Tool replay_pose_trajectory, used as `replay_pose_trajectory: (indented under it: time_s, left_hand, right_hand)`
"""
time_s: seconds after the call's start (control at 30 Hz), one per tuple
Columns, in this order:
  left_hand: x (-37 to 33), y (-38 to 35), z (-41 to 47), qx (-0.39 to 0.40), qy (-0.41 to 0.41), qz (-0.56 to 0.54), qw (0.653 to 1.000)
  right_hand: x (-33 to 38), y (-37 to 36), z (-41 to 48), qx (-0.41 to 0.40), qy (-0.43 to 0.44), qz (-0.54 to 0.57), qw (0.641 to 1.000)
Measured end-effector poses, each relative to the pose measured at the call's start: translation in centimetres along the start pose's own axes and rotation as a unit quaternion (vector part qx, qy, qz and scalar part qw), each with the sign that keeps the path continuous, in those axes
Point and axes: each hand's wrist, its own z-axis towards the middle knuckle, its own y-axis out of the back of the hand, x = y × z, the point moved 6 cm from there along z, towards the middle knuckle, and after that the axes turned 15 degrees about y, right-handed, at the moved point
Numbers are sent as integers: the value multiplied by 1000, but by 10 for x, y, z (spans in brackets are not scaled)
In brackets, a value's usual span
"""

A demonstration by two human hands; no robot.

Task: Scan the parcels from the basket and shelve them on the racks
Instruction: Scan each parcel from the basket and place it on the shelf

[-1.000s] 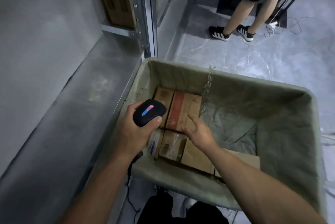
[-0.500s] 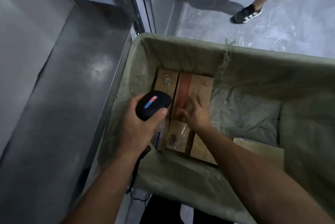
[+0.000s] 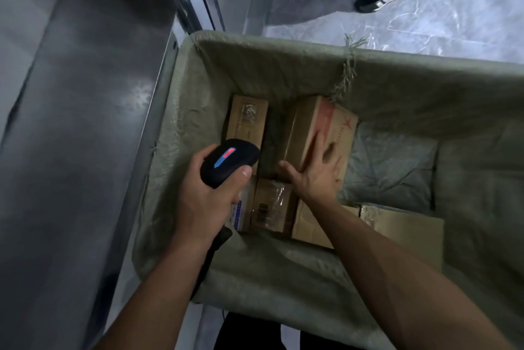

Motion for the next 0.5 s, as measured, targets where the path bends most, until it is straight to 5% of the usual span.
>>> replay_pose_trajectory:
  time_s: [0.23, 0.5]
  left_hand:
    - [-2, -2, -2, 8, -4, -16, 1000]
    - [-4, -4, -9, 10, -14, 6, 1000]
  right_hand:
    - [-23, 23, -17, -88, 61, 92, 990]
    - [-51, 45, -42, -82, 3, -33, 996]
